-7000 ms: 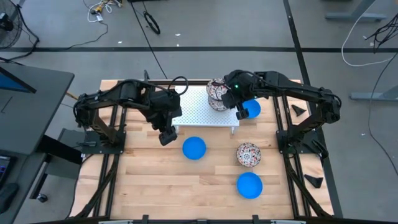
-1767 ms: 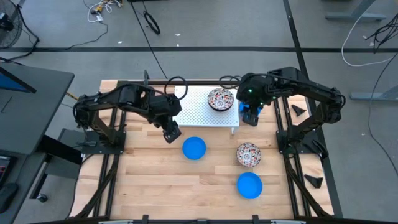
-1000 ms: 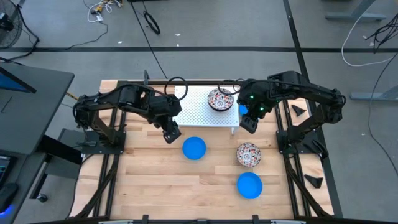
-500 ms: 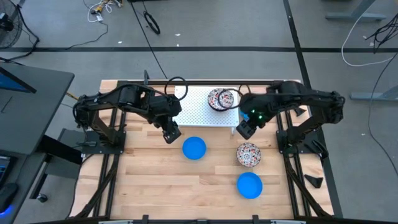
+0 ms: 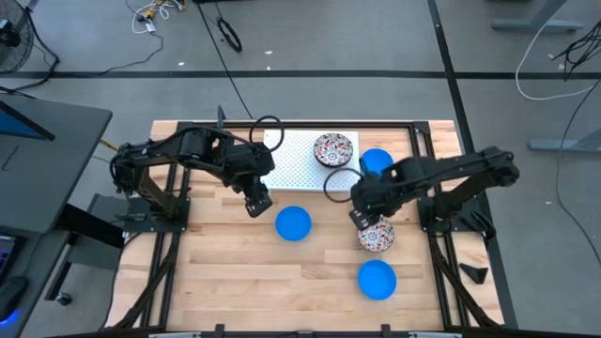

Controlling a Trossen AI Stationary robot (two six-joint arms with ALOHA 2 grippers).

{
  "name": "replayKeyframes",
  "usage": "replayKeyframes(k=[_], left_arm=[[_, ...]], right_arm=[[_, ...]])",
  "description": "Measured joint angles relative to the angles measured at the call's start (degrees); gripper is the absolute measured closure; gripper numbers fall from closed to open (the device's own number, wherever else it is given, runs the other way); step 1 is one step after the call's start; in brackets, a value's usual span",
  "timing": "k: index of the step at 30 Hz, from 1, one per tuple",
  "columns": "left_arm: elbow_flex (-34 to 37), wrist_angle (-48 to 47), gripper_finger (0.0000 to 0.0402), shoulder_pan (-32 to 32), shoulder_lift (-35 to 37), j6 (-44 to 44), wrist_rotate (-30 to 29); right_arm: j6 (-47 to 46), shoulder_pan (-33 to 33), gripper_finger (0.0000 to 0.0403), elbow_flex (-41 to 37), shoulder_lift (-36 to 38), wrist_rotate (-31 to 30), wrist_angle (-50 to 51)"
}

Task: Pick & Place Mini bowls
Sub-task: Stack the white patterned bowl on top of the other white patterned bowls on the shelf

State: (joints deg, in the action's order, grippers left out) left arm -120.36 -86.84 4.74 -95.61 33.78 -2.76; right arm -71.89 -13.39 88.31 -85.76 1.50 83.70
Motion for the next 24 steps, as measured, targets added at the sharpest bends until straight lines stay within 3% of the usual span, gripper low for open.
replayKeyframes(k=[16, 24], left_arm=[[0.0, 0.01, 0.0223, -0.01, 0.0, -2.1, 0.0], [0.0, 0.01, 0.0223, -0.01, 0.0, -2.08, -0.15]], right_arm=[[-11.86, -5.6, 0.0213, -18.3, -0.13, 0.35, -21.5], [-12.15, -7.12, 0.0213, -21.77, -3.81, 0.39, -26.71]])
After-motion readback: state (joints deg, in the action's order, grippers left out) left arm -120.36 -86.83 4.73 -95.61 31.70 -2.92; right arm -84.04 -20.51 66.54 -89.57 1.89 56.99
